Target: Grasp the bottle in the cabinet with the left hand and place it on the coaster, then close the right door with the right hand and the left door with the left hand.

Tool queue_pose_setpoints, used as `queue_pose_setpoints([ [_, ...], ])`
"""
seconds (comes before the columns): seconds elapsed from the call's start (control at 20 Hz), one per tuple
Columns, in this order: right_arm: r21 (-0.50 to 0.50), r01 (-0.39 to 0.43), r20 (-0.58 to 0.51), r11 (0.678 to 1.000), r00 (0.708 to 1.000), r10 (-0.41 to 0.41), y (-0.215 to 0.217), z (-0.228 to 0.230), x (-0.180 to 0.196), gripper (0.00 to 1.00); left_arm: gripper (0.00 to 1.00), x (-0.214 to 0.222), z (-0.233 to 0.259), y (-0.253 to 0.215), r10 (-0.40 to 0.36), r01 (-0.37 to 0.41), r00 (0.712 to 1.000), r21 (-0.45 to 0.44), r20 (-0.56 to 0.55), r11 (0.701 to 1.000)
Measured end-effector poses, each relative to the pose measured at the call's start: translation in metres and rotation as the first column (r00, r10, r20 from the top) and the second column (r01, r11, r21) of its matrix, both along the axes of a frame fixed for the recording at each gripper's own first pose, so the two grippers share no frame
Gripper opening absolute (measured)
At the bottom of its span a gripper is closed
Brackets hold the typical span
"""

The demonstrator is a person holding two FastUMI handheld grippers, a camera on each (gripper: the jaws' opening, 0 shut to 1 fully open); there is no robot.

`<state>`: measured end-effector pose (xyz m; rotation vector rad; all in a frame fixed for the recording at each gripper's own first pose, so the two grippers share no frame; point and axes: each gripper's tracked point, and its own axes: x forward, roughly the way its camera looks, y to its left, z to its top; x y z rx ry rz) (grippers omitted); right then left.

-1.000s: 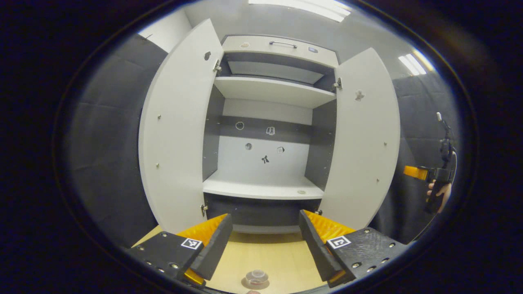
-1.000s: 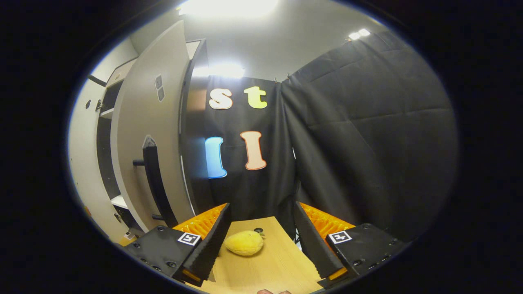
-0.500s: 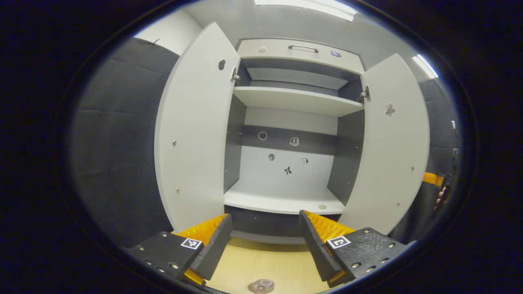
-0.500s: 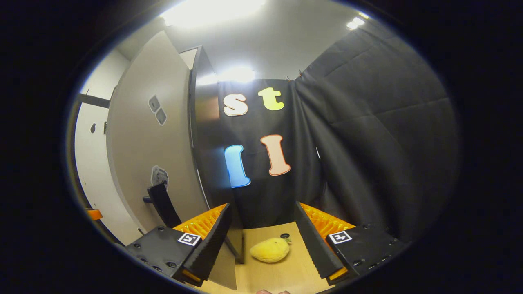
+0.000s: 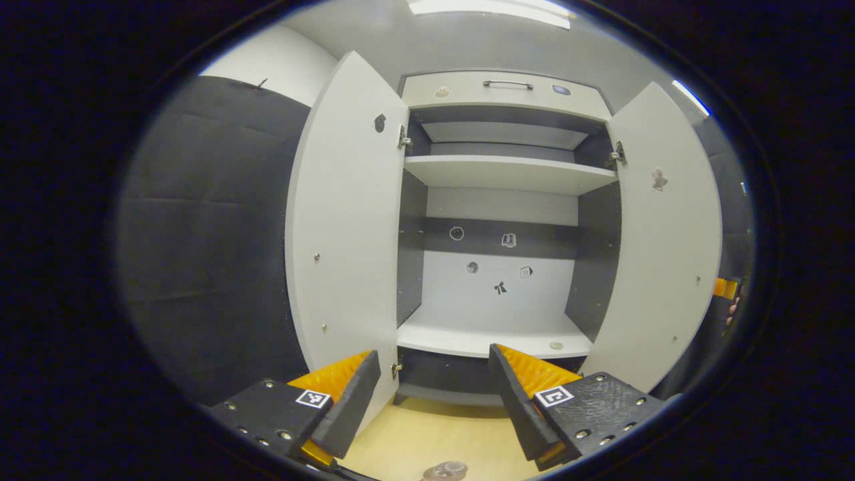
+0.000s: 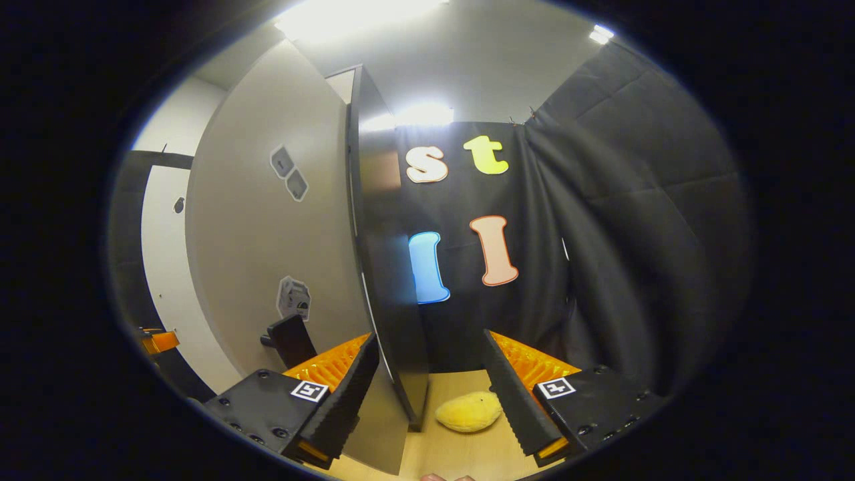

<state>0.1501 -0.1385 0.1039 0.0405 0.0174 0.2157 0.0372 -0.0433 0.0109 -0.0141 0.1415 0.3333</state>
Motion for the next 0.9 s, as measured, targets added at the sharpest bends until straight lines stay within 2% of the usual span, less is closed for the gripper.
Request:
queue_pose_setpoints([
  [0.25,-0.041,0.013,0.044,0.999,0.999,-0.011,0.012,0.005,-0.002,0.96,0.95,0.005,-0.007,-0.006,-0.037,0.039,0.999,-0.066,0.024,0.997],
  [0.3,-0.042,0.020,0.041,0.999,0.999,-0.019,0.014,0.004,-0.003,0.96,1.00,0.007,-0.009,-0.005,-0.047,0.049,0.999,-0.067,0.027,0.997],
  [0.75,0.044,0.062,0.020,0.997,0.998,-0.063,0.081,-0.008,-0.014,0.96,1.00,0.010,-0.017,0.024,-0.169,0.169,0.986,-0.075,0.004,0.983],
  [0.8,0.045,0.067,0.018,0.997,0.998,-0.068,0.089,-0.009,-0.013,0.96,0.95,0.009,-0.019,0.029,-0.177,0.176,0.984,-0.079,0.002,0.981],
  [0.9,0.043,0.073,0.016,0.996,0.997,-0.074,0.105,-0.010,-0.012,0.96,0.95,0.004,-0.022,0.038,-0.190,0.189,0.982,-0.091,0.002,0.978],
])
